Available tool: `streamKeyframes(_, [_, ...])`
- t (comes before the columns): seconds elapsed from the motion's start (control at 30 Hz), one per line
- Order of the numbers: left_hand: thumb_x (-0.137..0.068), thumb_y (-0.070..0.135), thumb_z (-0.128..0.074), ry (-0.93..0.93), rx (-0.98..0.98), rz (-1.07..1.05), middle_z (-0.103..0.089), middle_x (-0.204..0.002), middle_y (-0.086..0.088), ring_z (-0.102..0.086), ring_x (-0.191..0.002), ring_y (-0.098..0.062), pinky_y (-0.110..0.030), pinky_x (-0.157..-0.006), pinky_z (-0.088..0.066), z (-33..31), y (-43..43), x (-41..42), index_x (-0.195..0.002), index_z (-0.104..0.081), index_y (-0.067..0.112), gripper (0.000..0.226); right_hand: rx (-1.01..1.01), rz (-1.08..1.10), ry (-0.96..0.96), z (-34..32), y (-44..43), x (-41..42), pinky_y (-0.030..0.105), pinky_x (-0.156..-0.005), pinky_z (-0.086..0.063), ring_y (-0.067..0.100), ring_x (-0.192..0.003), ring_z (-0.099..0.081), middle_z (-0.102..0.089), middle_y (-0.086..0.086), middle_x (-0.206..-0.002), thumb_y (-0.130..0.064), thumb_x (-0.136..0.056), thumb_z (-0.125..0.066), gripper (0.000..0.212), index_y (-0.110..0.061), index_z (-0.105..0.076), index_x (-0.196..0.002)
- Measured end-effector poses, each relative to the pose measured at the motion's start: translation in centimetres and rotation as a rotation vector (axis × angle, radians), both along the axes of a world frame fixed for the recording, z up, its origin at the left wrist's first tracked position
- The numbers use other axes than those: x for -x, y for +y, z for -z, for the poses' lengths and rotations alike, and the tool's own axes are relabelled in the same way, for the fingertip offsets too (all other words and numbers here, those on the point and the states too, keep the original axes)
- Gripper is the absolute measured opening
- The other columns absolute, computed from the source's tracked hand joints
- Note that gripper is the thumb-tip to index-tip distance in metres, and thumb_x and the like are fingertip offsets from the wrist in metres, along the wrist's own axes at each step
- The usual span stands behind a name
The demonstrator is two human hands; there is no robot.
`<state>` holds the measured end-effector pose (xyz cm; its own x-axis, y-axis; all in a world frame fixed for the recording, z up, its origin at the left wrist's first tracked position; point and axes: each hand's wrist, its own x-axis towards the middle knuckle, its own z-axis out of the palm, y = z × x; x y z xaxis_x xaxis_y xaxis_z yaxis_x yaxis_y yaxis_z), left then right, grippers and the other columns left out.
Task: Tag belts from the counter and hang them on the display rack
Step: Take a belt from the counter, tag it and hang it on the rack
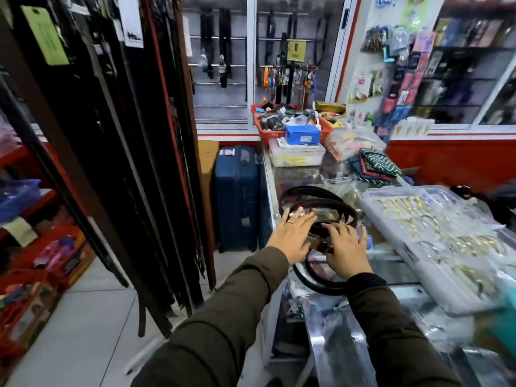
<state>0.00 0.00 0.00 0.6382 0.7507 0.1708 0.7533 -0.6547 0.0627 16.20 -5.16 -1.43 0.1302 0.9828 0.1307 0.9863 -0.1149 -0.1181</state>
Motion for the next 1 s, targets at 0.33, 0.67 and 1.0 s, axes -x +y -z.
streamKeyframes(0.33, [-0.091, 0.029, -0.066, 0.182, -0.068, 0.003, -0.06, -0.129, -0.007, -0.051, -0.127, -0.032, -0.045, -0.113, -0.03, -0.1, 1.8, -3.1, -0.132, -0.056, 0.016, 0.044, -0.025, 0.067, -0.16, 0.4, 1.6, -1.2, 0.058, -0.108, -0.028, 0.036, -0.121, -0.046, -0.062, 0.004, -0.118, -0.003, -0.083, -0.056, 0.041, -0.022, -0.059, -0.118])
streamKeyframes(0.67, [-0.093, 0.024, -0.063, -0.049, -0.07, 0.017, -0.073, -0.108, -0.009, -0.063, -0.106, -0.032, -0.038, -0.099, -0.035, -1.0, 1.8, -3.5, -0.118, -0.067, 0.014, 0.027, -0.274, 0.091, -0.06, -1.0, 0.7, -2.7, 0.054, -0.106, -0.03, 0.032, -0.119, -0.046, -0.062, 0.002, -0.124, -0.011, -0.075, -0.072, 0.046, -0.027, -0.062, -0.117])
streamKeyframes(1.0, [-0.087, 0.041, -0.072, -0.928, 0.261, -0.301, -0.073, -0.119, -0.009, -0.068, -0.111, -0.022, -0.04, -0.098, -0.055, -4.2, 0.7, 1.9, -0.124, -0.068, 0.01, 0.048, -0.355, 0.061, 0.959, -4.7, 3.3, 2.8, 0.041, -0.096, -0.05, 0.031, -0.113, -0.065, -0.069, 0.019, -0.122, -0.038, -0.095, -0.059, 0.044, -0.004, -0.064, -0.123])
